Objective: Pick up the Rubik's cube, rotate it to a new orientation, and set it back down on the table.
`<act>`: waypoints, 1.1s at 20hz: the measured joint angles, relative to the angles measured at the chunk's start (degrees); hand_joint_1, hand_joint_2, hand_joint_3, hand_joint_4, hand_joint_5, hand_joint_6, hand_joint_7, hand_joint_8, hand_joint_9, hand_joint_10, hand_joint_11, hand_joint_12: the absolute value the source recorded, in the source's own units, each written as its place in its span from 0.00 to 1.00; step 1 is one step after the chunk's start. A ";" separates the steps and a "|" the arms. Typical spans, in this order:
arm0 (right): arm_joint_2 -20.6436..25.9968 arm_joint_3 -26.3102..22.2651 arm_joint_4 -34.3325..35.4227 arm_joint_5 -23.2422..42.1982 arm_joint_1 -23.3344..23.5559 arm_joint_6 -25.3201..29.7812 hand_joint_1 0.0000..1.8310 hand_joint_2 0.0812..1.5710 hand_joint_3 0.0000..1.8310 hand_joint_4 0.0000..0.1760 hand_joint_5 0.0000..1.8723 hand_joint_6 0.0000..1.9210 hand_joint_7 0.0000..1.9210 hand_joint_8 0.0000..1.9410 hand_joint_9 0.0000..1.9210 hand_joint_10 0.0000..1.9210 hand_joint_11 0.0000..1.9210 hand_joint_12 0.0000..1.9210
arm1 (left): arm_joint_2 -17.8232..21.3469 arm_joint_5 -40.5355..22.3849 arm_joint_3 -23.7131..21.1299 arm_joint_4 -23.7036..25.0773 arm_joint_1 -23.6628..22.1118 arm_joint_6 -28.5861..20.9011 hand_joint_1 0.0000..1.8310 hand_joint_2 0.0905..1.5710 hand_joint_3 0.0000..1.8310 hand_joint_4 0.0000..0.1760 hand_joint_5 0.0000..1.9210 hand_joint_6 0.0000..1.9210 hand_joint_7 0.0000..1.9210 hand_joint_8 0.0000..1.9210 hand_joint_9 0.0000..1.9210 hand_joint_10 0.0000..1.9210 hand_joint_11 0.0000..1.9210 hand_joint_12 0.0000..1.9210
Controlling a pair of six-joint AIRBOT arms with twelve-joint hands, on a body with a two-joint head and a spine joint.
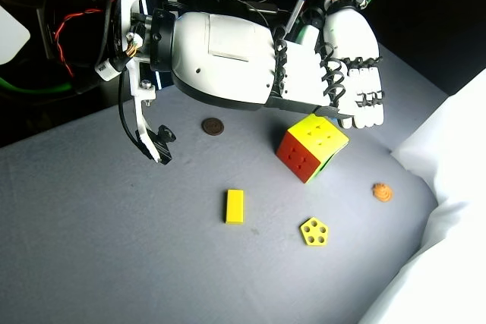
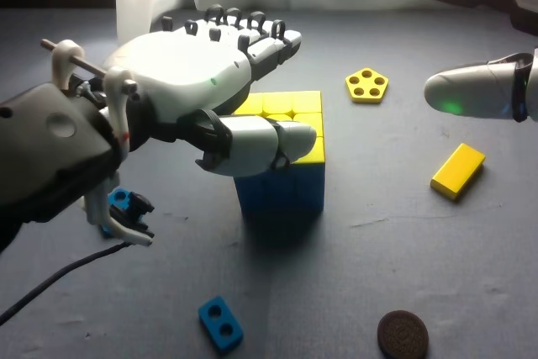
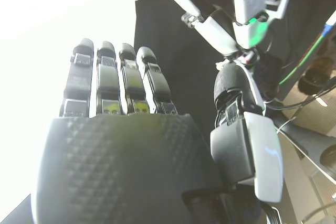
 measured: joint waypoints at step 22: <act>-0.02 -0.04 0.02 0.00 0.00 -0.85 0.00 0.82 0.00 0.00 0.00 0.00 0.01 0.00 0.00 0.00 0.00 0.00 | -9.11 -7.74 5.90 -19.96 -0.15 14.36 0.51 0.62 0.00 0.00 0.00 0.00 0.00 0.00 0.00 0.00 0.00 0.00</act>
